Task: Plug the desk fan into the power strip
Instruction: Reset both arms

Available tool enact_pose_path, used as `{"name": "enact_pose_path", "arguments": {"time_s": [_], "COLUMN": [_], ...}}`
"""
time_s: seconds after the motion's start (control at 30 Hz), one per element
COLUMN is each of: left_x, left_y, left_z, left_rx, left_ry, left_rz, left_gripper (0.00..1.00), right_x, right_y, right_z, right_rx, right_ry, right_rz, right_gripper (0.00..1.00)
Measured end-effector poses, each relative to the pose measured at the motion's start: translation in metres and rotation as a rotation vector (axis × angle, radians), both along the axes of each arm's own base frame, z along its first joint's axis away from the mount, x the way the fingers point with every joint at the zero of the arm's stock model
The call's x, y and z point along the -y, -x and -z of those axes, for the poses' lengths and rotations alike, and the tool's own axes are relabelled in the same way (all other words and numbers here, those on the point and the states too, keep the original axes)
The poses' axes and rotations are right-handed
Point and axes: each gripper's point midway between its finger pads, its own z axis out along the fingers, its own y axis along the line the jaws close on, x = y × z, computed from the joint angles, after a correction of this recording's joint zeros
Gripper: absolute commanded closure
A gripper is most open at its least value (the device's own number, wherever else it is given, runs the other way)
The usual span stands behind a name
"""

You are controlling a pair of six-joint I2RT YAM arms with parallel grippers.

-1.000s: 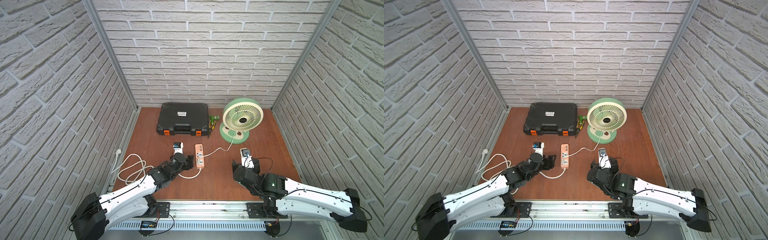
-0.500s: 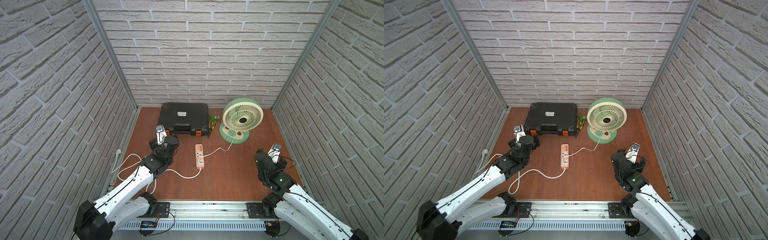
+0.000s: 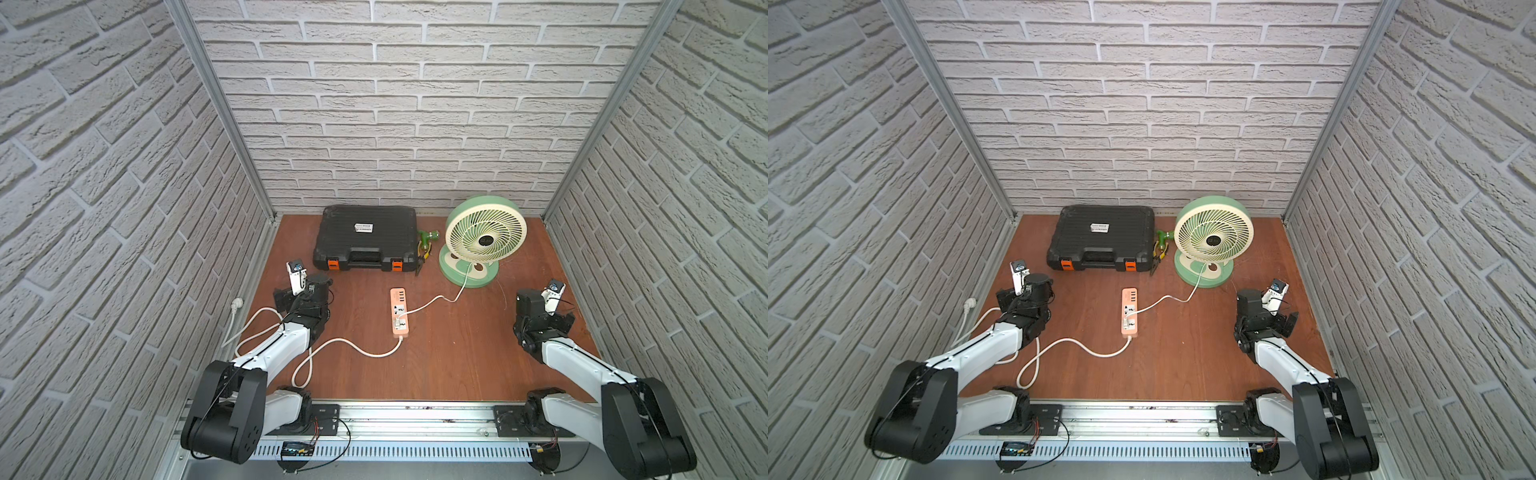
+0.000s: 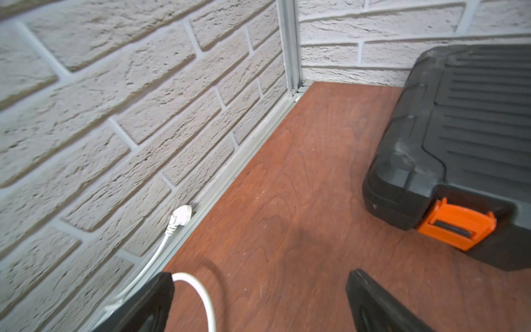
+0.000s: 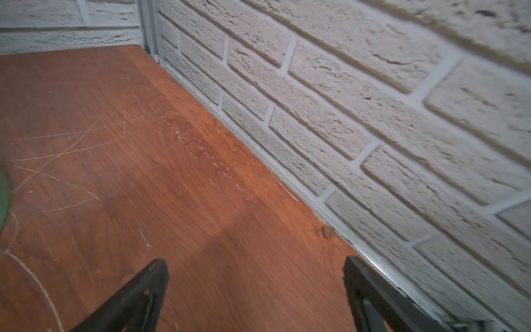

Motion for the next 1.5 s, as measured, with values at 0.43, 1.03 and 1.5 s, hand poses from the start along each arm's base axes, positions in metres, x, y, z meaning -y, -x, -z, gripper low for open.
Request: {"name": "enact_pose_path", "arguments": {"time_s": [0.43,1.03,1.5], "left_x": [0.067,0.042,0.032], "left_y": [-0.052,-0.046,-0.056], "left_z": [0.034,0.057,0.043], "left_rx": [-0.099,-0.018,0.028], "left_ry": [0.110,0.029,0.022], "left_rz": [0.538,0.506,0.460], "left_gripper": [0.02,0.02,0.02], "right_x": [-0.069,-0.079,-0.081], "right_y": [-0.078,-0.098,-0.099], "right_z": [0.031,0.022,0.022], "right_rx": [0.100,0.095,0.095], "right_ry": [-0.069,-0.087,-0.092], "right_rz": [-0.522,-0.607,-0.618], "right_gripper": [0.01,0.01,0.01]}}
